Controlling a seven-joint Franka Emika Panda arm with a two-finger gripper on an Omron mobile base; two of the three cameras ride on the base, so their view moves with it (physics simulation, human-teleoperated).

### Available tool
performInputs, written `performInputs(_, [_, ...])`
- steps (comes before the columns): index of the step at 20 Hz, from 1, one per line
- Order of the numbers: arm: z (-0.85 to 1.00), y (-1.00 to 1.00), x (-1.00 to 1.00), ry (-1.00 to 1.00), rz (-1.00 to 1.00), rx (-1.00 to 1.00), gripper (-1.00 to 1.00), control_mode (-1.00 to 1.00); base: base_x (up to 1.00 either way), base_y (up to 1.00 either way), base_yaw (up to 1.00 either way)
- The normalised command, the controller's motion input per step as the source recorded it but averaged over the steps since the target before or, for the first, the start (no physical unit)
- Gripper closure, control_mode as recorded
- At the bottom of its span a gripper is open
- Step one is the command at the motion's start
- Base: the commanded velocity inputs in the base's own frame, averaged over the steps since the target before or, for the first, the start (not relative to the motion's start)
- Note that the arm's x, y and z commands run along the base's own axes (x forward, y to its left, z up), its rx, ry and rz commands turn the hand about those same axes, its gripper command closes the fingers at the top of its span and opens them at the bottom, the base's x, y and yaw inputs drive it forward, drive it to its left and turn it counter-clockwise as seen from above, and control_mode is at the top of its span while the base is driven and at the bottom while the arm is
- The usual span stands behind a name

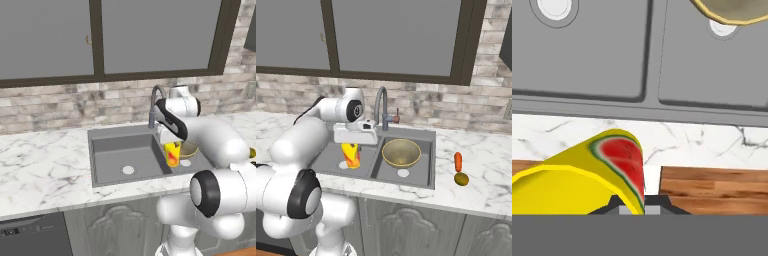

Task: Remove the carrot and orange from the sink. Then move the bowl and cup from the counter to the sink for washing.

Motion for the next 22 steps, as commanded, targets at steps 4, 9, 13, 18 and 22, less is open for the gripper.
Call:
performInputs(4, [0.00,-0.50,-0.02,-0.02,0.17,0.05,1.00,-1.00,0.00,0.00,0.00])
performInputs(9, [0.00,-0.50,0.00,-0.02,0.13,0.08,1.00,-1.00,0.00,0.00,0.00])
performInputs(13, [0.00,-0.49,0.00,0.00,0.13,0.11,1.00,-1.00,0.00,0.00,0.00])
performInputs(18, [0.00,-0.48,0.02,0.00,0.13,0.10,1.00,-1.00,0.00,0.00,0.00])
performInputs(22, [0.00,-0.47,0.04,0.00,0.13,0.09,1.00,-1.00,0.00,0.00,0.00])
